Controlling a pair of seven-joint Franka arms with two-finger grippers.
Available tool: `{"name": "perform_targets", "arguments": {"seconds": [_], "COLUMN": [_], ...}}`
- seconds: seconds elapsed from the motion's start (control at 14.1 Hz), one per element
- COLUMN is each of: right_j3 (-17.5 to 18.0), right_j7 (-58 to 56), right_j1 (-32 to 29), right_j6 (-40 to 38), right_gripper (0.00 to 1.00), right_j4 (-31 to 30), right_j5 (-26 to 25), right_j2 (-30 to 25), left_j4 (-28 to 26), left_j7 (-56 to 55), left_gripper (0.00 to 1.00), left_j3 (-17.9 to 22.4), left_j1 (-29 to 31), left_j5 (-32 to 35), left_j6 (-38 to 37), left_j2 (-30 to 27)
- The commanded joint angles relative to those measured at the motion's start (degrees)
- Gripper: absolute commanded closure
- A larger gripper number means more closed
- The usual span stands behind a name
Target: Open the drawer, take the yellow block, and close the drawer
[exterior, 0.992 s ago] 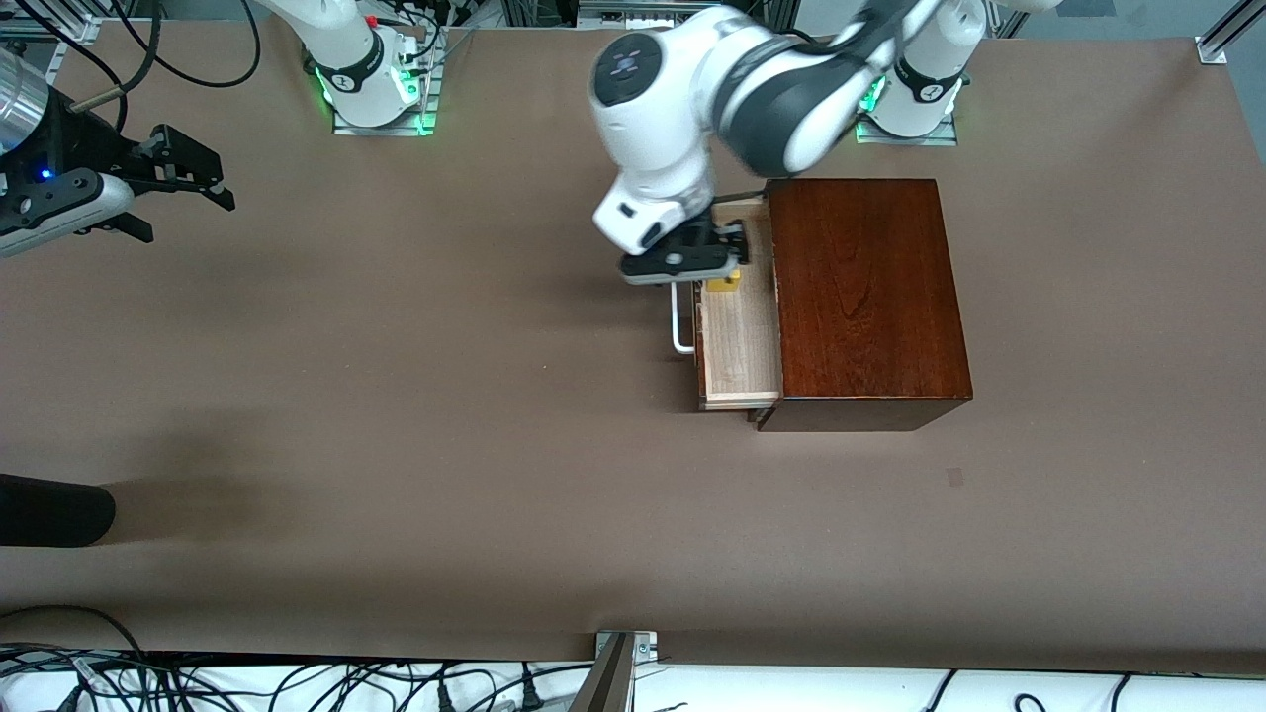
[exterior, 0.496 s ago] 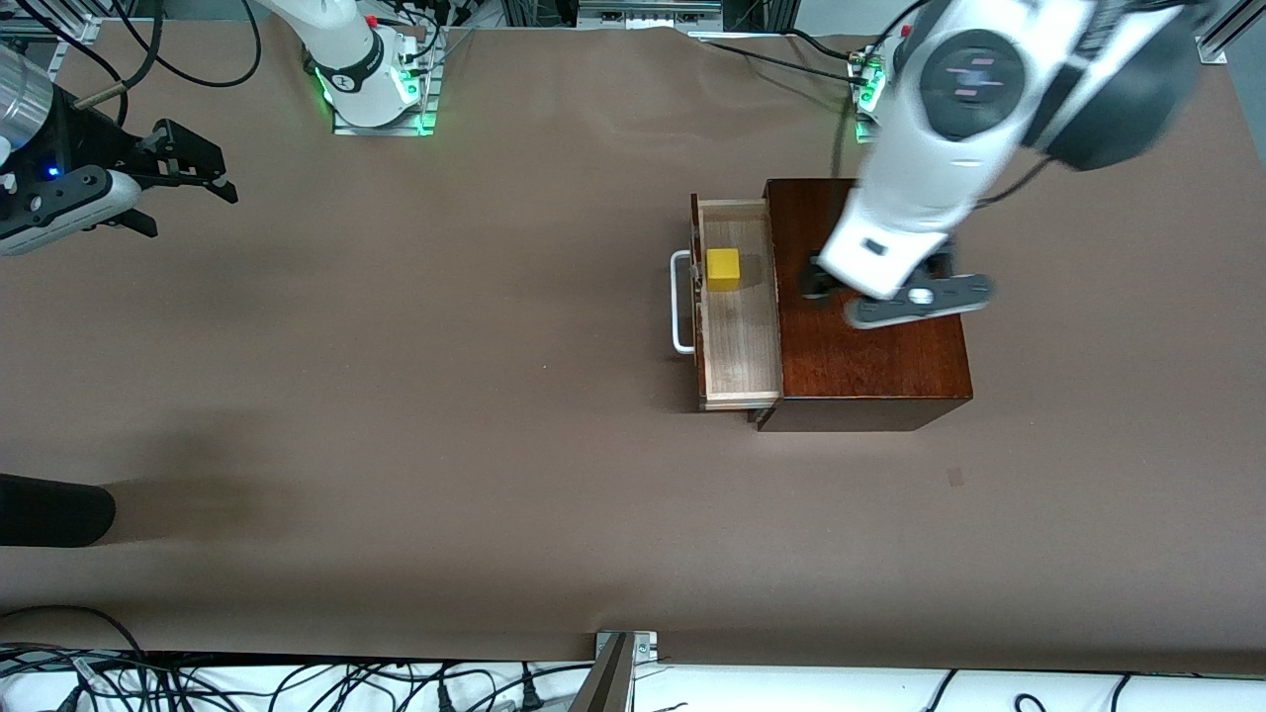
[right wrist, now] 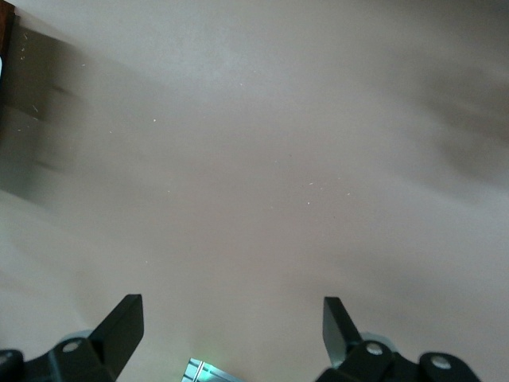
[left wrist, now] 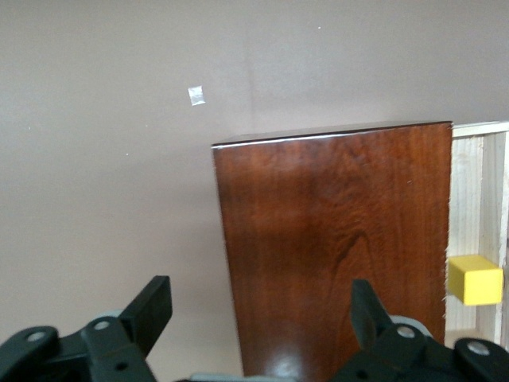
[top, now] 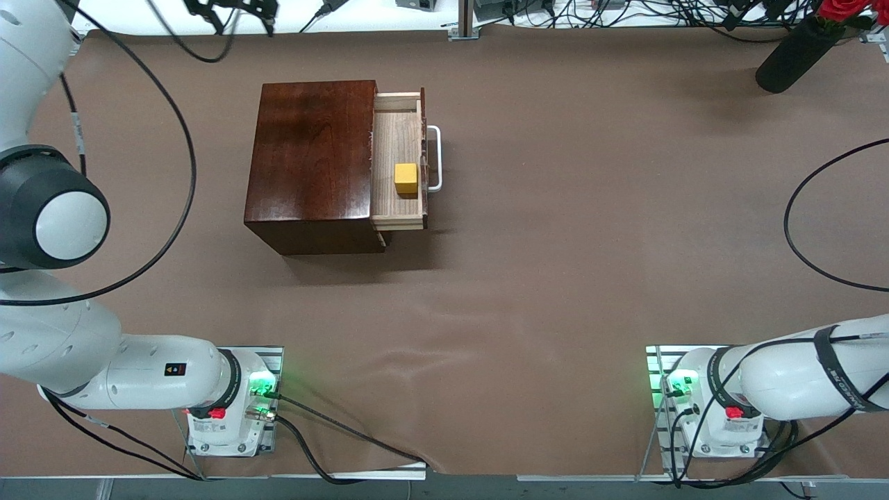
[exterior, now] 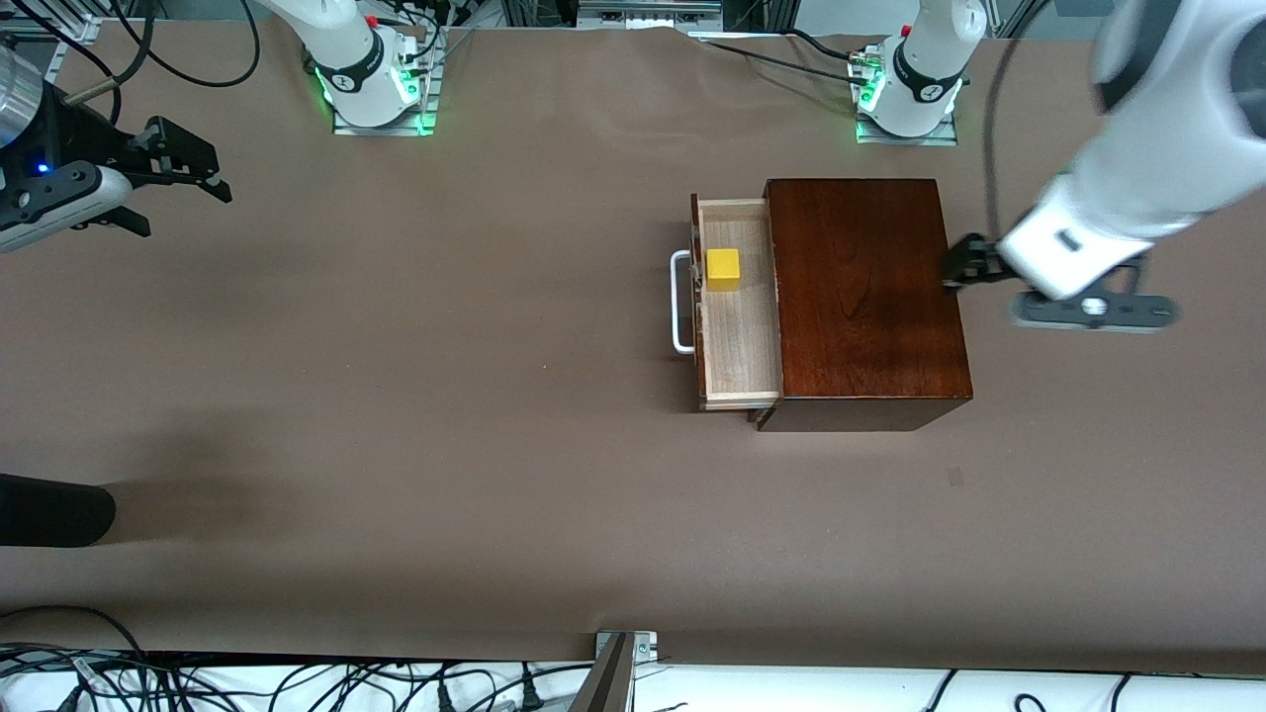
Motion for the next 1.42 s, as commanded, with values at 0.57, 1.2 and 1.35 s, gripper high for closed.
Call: {"name": "perform_targets", "arguments": {"seconds": [0.57,1.2,1.35], "right_j3": [2.3,14.7,16.4], "right_j7": [-2.3,-4.8,-5.9], "right_j1": [2.8,18.6,22.7], "right_j6": [-0.8,10.7,16.0], "right_gripper": [0.00,0.00,0.00], "right_j4": [1.9,2.5,3.1], "right_j5": [0.5,0.4,0.4], "right_j2": [2.0,8.7,12.2], "left_j4": [-20.0,-19.9,-19.9], "left_j7": [7.3,7.1,7.1], "left_gripper": [0.00,0.00,0.00], "left_j3": [11.3,11.2,11.2], "left_j1": [-3.5,-3.2,-3.2], "left_j5": [-4.0,-3.9,-3.9], "left_j6": [14.7,13.5,13.5], "left_j2": [-15.3,-14.6,-14.6]}}
